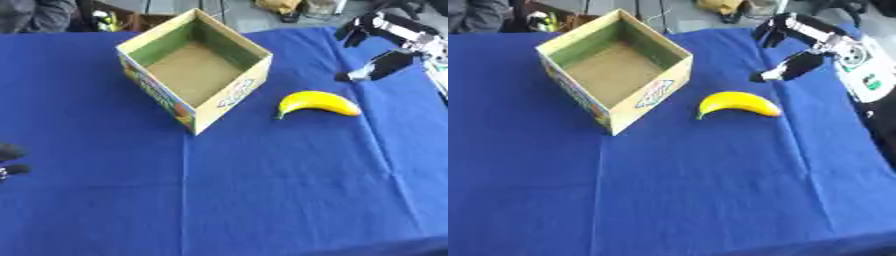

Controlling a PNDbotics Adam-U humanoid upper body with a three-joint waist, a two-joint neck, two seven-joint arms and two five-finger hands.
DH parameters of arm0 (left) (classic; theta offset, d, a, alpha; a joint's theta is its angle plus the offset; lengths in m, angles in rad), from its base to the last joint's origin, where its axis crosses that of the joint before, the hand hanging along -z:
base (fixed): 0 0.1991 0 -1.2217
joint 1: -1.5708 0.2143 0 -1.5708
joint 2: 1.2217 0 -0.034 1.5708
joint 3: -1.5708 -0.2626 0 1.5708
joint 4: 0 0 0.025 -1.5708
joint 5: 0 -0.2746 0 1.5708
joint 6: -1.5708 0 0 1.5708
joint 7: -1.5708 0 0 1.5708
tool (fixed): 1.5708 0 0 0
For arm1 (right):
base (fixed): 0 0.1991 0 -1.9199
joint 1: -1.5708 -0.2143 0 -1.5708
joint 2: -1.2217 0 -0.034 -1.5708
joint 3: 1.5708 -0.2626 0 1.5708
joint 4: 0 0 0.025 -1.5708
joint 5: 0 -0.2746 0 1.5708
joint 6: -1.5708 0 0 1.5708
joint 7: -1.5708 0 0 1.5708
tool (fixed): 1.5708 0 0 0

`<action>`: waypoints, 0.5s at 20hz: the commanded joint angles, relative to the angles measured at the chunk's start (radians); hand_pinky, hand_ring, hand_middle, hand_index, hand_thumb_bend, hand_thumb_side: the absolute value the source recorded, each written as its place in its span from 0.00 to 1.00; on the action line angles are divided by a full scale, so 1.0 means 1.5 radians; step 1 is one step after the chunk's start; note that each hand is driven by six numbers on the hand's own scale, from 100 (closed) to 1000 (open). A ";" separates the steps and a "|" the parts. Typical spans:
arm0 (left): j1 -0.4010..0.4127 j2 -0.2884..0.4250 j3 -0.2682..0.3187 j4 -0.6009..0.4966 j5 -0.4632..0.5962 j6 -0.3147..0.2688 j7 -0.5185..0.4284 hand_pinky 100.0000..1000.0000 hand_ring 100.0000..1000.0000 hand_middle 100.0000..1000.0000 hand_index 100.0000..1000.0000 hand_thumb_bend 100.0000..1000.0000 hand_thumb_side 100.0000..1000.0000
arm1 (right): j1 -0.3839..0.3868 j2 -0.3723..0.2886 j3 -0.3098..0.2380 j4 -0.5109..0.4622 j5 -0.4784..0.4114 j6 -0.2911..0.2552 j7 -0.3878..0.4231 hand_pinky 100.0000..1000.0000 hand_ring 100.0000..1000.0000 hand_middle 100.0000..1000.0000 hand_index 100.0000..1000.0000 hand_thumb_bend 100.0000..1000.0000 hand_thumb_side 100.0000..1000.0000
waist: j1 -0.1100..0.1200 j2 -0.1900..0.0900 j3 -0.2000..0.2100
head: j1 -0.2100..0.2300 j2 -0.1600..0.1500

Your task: Pick up objects on the table and place them in the box.

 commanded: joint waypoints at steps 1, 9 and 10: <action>-0.006 0.013 -0.002 -0.009 0.003 -0.001 -0.004 0.62 0.70 0.59 0.67 0.17 1.00 | -0.016 -0.007 0.001 0.016 0.036 -0.009 0.008 0.67 0.66 0.68 0.77 0.58 0.21 | 0.001 -0.009 0.002 | -0.004 -0.008; -0.008 0.013 -0.004 -0.010 0.003 -0.002 -0.006 0.62 0.70 0.59 0.67 0.16 1.00 | -0.026 0.024 0.012 0.051 0.079 -0.021 0.006 0.67 0.68 0.68 0.77 0.58 0.21 | 0.004 -0.007 0.005 | -0.009 -0.011; -0.008 0.013 -0.004 -0.010 0.003 -0.002 -0.006 0.62 0.70 0.59 0.67 0.16 1.00 | -0.028 0.027 0.013 0.054 0.082 -0.022 0.005 0.67 0.68 0.68 0.77 0.57 0.21 | 0.004 -0.007 0.006 | -0.010 -0.011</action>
